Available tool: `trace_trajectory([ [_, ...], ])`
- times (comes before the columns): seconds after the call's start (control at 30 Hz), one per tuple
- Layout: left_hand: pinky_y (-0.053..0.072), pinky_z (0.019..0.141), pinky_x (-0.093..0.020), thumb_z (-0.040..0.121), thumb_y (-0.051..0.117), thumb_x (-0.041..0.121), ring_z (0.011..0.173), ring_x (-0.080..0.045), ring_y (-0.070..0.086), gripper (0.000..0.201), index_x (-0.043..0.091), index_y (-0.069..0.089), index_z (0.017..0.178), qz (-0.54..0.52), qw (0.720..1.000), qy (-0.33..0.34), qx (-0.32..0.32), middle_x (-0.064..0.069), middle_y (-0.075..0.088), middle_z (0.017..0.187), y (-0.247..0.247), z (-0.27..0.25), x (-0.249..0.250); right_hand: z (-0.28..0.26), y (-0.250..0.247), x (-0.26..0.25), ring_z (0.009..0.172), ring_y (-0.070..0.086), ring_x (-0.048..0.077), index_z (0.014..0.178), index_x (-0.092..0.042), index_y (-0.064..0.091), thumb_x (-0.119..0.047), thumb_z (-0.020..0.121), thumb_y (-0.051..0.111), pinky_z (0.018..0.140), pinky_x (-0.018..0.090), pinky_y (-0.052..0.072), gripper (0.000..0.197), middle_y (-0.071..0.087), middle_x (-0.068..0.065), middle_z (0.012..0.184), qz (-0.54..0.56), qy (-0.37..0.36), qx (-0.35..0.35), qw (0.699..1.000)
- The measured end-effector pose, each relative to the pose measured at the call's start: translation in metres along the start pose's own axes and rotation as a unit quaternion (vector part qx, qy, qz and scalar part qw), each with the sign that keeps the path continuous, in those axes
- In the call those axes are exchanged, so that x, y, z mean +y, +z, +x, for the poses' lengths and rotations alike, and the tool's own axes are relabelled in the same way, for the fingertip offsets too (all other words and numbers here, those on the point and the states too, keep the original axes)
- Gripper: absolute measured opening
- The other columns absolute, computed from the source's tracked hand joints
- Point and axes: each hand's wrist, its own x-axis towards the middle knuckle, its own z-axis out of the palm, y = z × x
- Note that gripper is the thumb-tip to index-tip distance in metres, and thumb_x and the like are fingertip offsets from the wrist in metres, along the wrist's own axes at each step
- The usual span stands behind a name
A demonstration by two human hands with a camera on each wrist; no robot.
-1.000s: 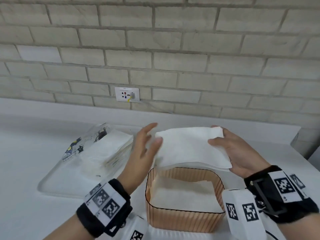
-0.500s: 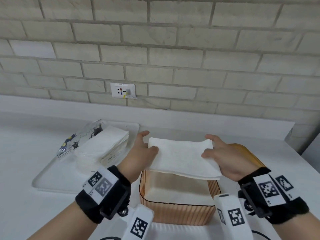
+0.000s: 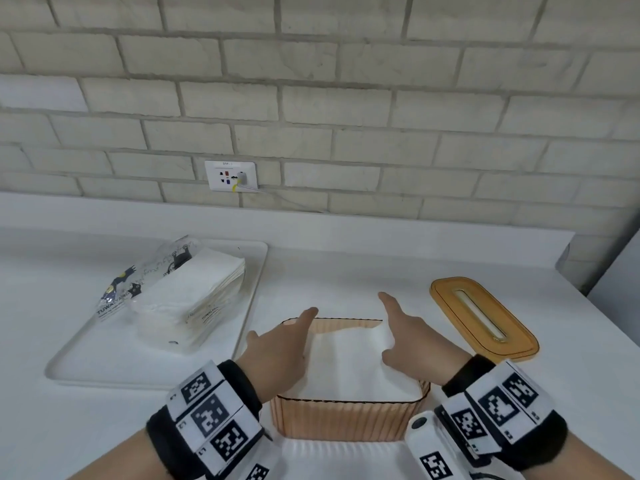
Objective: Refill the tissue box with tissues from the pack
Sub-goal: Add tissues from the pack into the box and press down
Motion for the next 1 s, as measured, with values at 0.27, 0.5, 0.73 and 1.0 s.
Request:
trace_trajectory([
  [0.27,0.030,0.101,-0.043,0.092,0.050,0.018,0.105,-0.016,0.051,0.084,0.029,-0.008,0.150,0.118,0.991,-0.001,0.067,0.007,0.047,0.110,0.002,-0.011,0.006,-0.008,0.004,0.000,0.090,0.046,0.013,0.149,-0.028,0.009,-0.002,0.088,0.049,0.063,0.016,0.032,0.077,0.043,-0.003,0.096,-0.117,-0.052,0.074,0.989],
  [0.5,0.023,0.104,-0.045,0.088,0.062,0.035,0.124,-0.015,0.042,0.058,0.039,0.037,0.140,0.137,0.984,0.112,0.003,0.007,0.037,0.135,-0.010,-0.014,0.006,-0.012,-0.002,0.006,0.121,0.043,0.013,0.132,-0.034,0.048,-0.016,0.081,0.067,0.100,0.025,0.035,0.057,0.049,-0.009,0.127,-0.144,-0.113,0.019,0.983],
  [0.73,0.016,0.105,-0.051,0.086,0.065,0.035,0.111,-0.020,0.055,0.059,0.043,0.038,0.139,0.153,0.981,0.094,-0.077,0.006,0.044,0.132,-0.001,-0.003,-0.002,0.004,0.013,0.015,0.131,0.036,0.014,0.131,-0.043,0.046,-0.026,0.081,0.069,0.111,0.060,0.004,0.058,0.046,-0.014,0.134,-0.205,-0.066,-0.063,0.974],
  [1.0,0.036,0.095,-0.035,0.092,0.056,0.036,0.086,-0.002,0.047,0.025,0.036,0.062,0.117,-0.019,0.986,0.132,0.095,0.015,0.058,0.100,-0.030,0.011,-0.020,0.004,-0.001,0.018,0.102,0.053,0.004,0.107,-0.043,0.059,-0.026,0.086,0.063,0.095,0.025,0.043,0.028,0.059,-0.020,0.109,-0.043,-0.140,0.037,0.988],
])
